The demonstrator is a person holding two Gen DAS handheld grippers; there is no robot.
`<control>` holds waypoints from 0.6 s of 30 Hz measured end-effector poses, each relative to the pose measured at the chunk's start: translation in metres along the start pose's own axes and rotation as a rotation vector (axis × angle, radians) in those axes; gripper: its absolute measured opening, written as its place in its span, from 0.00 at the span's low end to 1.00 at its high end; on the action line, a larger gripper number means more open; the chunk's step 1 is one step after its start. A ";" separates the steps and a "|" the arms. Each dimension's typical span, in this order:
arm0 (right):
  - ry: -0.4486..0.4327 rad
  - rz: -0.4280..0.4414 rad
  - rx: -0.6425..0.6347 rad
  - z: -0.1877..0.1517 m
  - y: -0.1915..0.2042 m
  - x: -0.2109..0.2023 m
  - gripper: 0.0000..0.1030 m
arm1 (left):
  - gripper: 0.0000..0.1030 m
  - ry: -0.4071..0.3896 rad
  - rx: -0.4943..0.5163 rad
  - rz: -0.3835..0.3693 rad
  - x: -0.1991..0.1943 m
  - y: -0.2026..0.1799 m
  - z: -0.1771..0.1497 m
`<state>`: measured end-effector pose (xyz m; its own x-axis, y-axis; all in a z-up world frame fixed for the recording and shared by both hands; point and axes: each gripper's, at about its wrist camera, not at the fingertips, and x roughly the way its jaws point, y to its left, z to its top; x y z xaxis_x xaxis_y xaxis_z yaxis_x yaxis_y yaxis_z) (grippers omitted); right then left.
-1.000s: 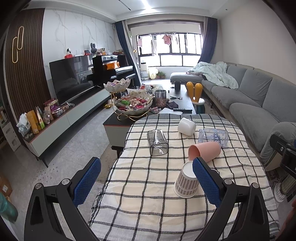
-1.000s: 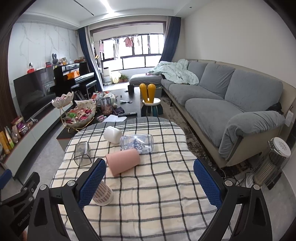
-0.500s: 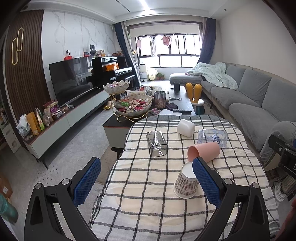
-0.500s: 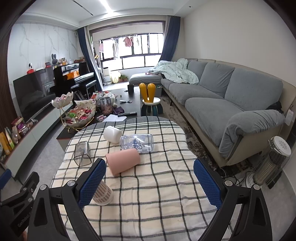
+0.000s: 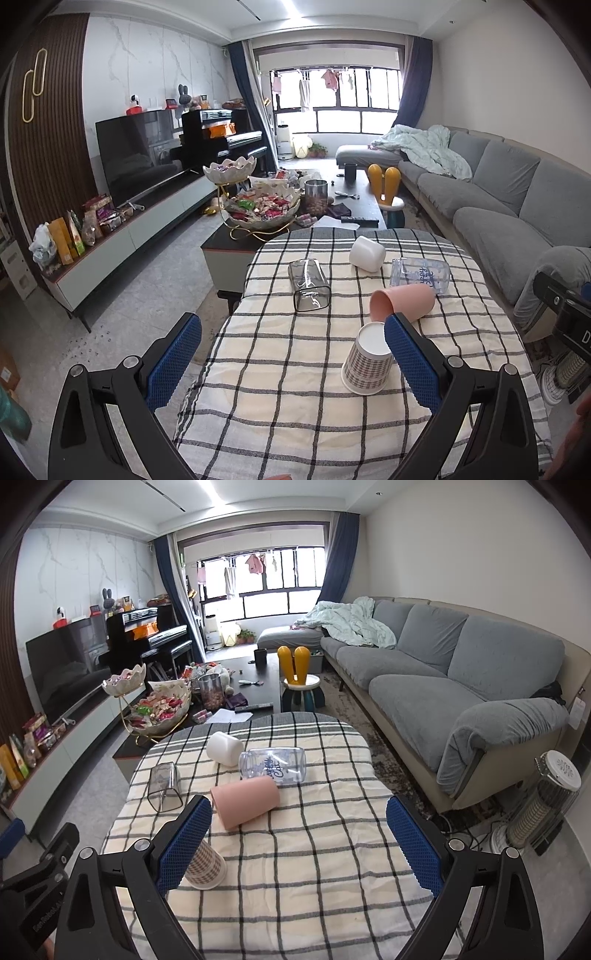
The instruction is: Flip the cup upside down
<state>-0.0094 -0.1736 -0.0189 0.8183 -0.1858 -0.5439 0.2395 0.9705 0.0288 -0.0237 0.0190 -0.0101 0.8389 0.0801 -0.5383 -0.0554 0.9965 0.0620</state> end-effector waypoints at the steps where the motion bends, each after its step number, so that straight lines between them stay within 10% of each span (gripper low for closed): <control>1: 0.001 0.000 0.001 0.000 -0.001 0.001 0.93 | 0.98 0.001 0.000 0.003 0.000 0.000 0.000; 18: 0.005 -0.004 0.003 -0.002 0.000 -0.001 0.93 | 1.00 0.023 -0.005 0.012 0.005 0.003 -0.003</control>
<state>-0.0112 -0.1730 -0.0206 0.8148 -0.1889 -0.5482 0.2442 0.9693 0.0290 -0.0211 0.0220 -0.0151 0.8254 0.0924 -0.5570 -0.0679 0.9956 0.0645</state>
